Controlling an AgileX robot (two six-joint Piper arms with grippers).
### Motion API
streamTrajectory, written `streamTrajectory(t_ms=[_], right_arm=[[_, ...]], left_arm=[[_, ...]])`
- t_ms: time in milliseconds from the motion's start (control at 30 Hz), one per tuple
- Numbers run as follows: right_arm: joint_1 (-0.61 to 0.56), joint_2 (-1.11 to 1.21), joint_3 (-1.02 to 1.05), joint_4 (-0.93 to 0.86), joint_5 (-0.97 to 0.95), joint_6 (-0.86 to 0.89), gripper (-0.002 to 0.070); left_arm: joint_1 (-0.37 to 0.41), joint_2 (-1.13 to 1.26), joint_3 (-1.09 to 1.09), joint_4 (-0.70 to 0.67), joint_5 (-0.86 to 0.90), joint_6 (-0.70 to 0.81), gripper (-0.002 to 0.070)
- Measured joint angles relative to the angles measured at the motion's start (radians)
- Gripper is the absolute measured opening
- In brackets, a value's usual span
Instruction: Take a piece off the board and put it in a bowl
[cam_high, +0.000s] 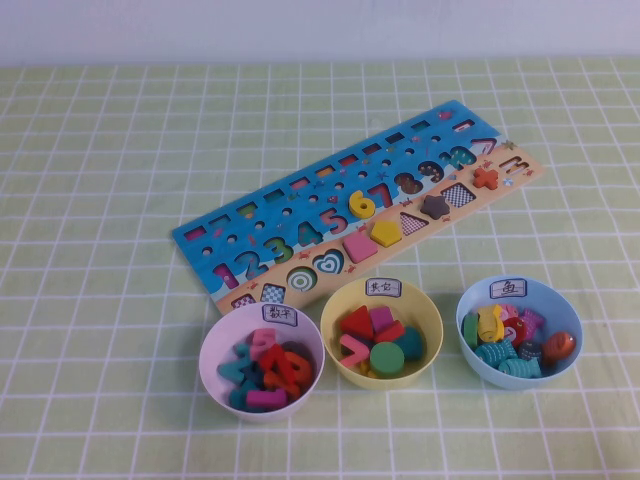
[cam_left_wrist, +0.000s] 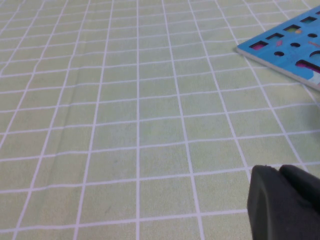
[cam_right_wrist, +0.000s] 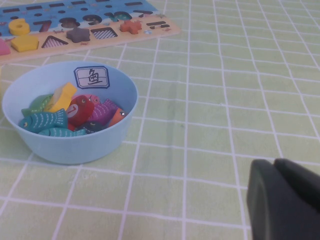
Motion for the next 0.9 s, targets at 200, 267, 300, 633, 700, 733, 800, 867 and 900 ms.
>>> streamTrajectory(t_ms=[200,267,300,633,700,733,800,867,900], right_arm=[[0.0,0.0,0.0,0.0,0.0,0.0,-0.0017],[0.0,0.0,0.0,0.0,0.0,0.0,-0.0017],[0.0,0.0,0.0,0.0,0.0,0.0,-0.0017],[0.0,0.0,0.0,0.024,0.0,0.0,-0.0017],[0.0,0.0,0.0,0.024,0.0,0.0,-0.0017],[0.0,0.0,0.0,0.025,0.0,0.0,-0.0017],[0.0,0.0,0.0,0.026,0.0,0.0,-0.0017],[0.0,0.0,0.0,0.026,0.0,0.0,-0.0017],[0.0,0.0,0.0,0.026,0.0,0.0,-0.0017]], left_arm=[[0.0,0.0,0.0,0.0,0.0,0.0,-0.0004],[0.0,0.0,0.0,0.0,0.0,0.0,-0.0004],[0.0,0.0,0.0,0.0,0.0,0.0,-0.0005],[0.0,0.0,0.0,0.0,0.0,0.0,-0.0004],[0.0,0.0,0.0,0.0,0.0,0.0,-0.0004],[0.0,0.0,0.0,0.0,0.0,0.0,-0.0004],[0.0,0.0,0.0,0.0,0.0,0.0,-0.0004],[0.0,0.0,0.0,0.0,0.0,0.0,-0.0004],[0.0,0.0,0.0,0.0,0.0,0.0,-0.0004]])
